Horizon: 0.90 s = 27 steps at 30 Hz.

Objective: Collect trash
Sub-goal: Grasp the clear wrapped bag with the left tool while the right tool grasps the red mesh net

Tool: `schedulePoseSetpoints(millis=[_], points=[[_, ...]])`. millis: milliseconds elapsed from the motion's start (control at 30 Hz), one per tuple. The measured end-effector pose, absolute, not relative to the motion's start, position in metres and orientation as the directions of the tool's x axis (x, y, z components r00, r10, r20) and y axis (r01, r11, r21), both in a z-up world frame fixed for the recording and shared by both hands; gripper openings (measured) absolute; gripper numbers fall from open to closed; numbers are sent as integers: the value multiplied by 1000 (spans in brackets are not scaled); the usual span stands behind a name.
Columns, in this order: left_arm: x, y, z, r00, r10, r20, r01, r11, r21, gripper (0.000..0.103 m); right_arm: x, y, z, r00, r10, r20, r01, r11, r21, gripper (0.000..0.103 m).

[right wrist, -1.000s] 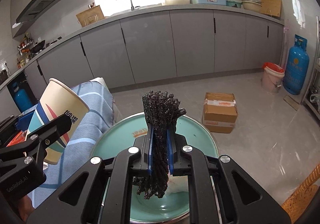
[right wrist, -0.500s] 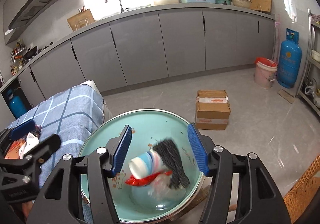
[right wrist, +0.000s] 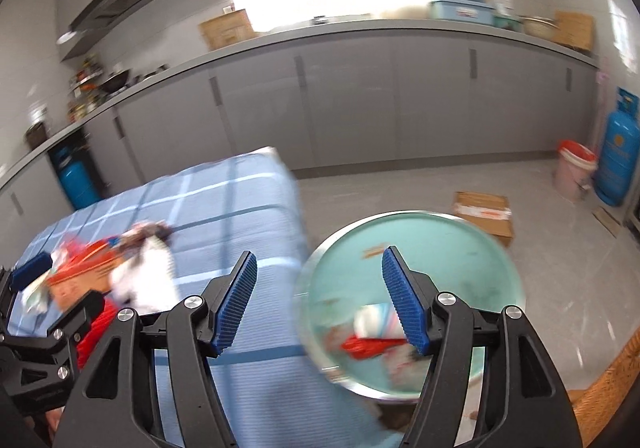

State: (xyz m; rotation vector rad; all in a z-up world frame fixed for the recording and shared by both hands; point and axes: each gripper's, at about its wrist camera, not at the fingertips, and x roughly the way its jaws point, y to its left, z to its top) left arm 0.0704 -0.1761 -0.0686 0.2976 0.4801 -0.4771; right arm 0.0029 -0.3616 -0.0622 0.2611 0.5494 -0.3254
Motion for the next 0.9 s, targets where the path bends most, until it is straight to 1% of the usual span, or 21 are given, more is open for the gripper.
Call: schedulePoseSetpoints(millis=[133,233,333,433,600,667,733,833,900], points=[[69,-132,-60,830,-302,-469,427,884,188,98,19,-317,-63,812,-153,-564,287,945,156,65],[75,-91,-57,868,-218,-445,338,917,212,98,35,-282,-67,811,-89,-579,222,961,163,65],[89,-52,-58,881,-131,-456,249,945,210,98,47,-251,-72,804,-27,-594,160,972,173,65],[108,-12,-63,883,-35,-468,150,966,212,98,54,-222,-77,799,28,-600,104,977,184,72],[145,40,-81,887,86,-453,22,974,227,98,67,-192,-89,800,63,-597,51,984,172,72],[159,55,-90,884,112,-454,-11,976,219,98,75,-184,-94,798,72,-599,37,985,168,72],[169,63,-99,871,124,-476,-19,975,220,98,79,-182,-93,806,69,-587,33,986,162,72],[180,72,-110,846,116,-520,-14,981,196,98,86,-179,-92,807,86,-584,17,986,168,72],[182,73,-110,844,112,-524,-17,983,183,98,85,-179,-92,811,83,-579,22,985,173,72]])
